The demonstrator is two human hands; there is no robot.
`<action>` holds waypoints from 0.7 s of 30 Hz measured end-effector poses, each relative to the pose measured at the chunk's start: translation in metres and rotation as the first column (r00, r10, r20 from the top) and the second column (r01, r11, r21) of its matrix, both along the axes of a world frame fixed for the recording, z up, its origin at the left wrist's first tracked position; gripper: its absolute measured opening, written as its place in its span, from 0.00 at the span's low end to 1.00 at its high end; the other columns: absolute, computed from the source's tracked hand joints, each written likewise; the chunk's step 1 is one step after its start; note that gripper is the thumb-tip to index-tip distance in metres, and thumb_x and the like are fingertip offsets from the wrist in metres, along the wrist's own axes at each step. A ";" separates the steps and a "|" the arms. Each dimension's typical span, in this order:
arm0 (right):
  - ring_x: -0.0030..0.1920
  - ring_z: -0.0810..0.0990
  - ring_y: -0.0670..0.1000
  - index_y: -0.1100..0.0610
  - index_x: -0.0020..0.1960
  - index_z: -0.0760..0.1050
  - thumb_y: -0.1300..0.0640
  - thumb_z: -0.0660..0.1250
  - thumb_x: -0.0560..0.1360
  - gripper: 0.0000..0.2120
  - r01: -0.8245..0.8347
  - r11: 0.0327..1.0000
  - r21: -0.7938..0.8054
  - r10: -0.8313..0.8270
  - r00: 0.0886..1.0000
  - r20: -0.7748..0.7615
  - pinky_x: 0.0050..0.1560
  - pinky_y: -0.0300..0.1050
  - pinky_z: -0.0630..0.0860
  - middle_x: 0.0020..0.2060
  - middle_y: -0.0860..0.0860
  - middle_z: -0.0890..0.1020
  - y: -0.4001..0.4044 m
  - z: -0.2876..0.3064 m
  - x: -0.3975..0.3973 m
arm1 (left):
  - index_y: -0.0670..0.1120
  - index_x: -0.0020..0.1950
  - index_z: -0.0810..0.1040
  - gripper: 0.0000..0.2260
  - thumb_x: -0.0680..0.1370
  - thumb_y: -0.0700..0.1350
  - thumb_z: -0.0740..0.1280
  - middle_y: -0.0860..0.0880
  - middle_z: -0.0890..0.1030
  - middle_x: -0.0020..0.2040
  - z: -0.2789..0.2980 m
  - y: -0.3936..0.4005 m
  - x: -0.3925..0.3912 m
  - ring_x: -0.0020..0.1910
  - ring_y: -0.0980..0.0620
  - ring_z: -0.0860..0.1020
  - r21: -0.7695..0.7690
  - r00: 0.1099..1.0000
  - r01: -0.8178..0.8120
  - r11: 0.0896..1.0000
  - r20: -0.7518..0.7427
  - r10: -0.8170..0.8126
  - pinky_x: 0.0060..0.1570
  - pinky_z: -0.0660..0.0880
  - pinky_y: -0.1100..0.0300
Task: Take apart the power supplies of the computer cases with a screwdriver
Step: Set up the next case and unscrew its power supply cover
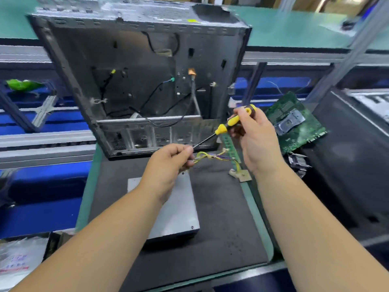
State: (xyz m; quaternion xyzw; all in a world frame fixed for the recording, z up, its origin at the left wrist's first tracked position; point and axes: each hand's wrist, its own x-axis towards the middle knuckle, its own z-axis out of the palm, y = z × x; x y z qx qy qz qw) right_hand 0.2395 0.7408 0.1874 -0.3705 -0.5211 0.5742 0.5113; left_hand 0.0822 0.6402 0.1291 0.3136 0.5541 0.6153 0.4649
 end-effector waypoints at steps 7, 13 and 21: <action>0.39 0.79 0.50 0.54 0.48 0.76 0.50 0.66 0.77 0.07 0.143 0.989 0.033 -0.143 0.990 0.016 0.44 0.47 0.78 0.35 0.48 0.80 0.014 -0.008 0.079 | 0.45 0.40 0.80 0.11 0.82 0.43 0.65 0.55 0.80 0.32 -0.019 0.040 0.066 0.31 0.59 0.75 -0.111 0.980 0.105 0.988 -0.160 -0.122 0.35 0.73 0.69; 0.33 0.79 0.42 0.56 0.48 0.73 0.57 0.63 0.81 0.04 0.162 0.981 0.109 -0.169 0.984 0.061 0.36 0.33 0.77 0.32 0.43 0.79 0.032 -0.008 0.128 | 0.47 0.40 0.78 0.09 0.79 0.38 0.68 0.51 0.79 0.34 -0.036 0.058 0.135 0.31 0.59 0.77 -0.263 0.903 0.213 0.941 -0.316 -0.293 0.41 0.77 0.62; 0.37 0.79 0.44 0.53 0.48 0.76 0.57 0.65 0.80 0.03 0.147 0.982 0.115 -0.160 0.981 0.112 0.41 0.35 0.77 0.35 0.44 0.79 0.048 -0.020 0.186 | 0.50 0.41 0.79 0.09 0.76 0.36 0.70 0.50 0.78 0.35 -0.057 0.083 0.228 0.31 0.59 0.76 -0.378 0.832 0.334 0.864 -0.313 -0.459 0.42 0.74 0.65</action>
